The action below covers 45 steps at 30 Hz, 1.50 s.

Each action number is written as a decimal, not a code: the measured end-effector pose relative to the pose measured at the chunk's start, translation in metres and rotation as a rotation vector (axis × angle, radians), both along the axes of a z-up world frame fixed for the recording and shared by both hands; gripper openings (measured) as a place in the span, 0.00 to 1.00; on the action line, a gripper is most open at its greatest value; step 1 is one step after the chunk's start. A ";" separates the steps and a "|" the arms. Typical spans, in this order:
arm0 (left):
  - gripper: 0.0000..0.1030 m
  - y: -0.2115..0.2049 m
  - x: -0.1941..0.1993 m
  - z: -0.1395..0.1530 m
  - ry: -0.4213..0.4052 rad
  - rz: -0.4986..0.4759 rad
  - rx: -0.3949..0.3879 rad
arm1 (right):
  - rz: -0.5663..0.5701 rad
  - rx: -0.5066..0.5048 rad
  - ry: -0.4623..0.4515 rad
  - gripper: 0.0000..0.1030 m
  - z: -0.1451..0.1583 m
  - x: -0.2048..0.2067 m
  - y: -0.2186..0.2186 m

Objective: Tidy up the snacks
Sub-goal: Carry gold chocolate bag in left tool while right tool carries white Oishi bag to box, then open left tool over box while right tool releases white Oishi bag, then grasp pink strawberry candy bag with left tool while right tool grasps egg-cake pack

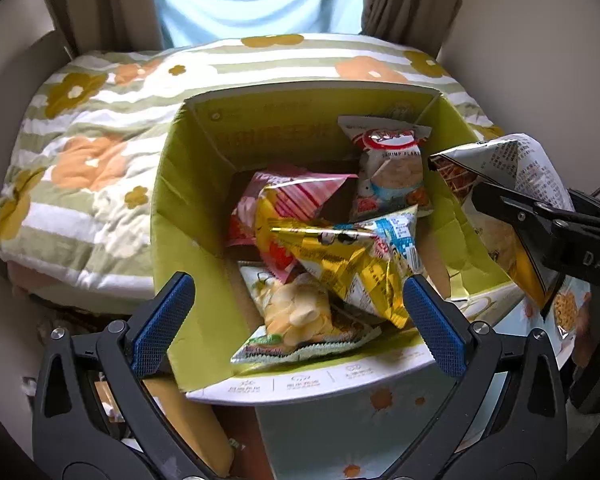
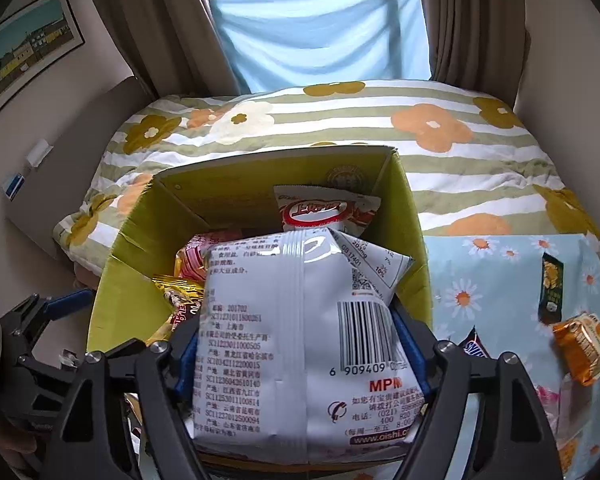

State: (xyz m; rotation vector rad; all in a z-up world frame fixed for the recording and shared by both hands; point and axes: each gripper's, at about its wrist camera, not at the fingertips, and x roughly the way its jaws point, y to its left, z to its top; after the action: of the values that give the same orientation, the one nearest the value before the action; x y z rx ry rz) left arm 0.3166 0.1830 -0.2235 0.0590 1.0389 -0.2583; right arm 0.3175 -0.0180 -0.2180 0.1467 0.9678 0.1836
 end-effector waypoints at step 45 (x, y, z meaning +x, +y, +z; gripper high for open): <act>1.00 -0.104 -0.079 0.058 -0.110 -0.070 -0.085 | -0.127 -0.015 -0.140 0.99 0.053 -0.104 -0.116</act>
State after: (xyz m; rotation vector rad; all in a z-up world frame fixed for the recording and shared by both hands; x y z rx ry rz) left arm 0.2376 0.0791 -0.1659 0.0323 0.9162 -0.3584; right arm 0.2136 -0.1339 -0.1653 0.1789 0.8170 0.0691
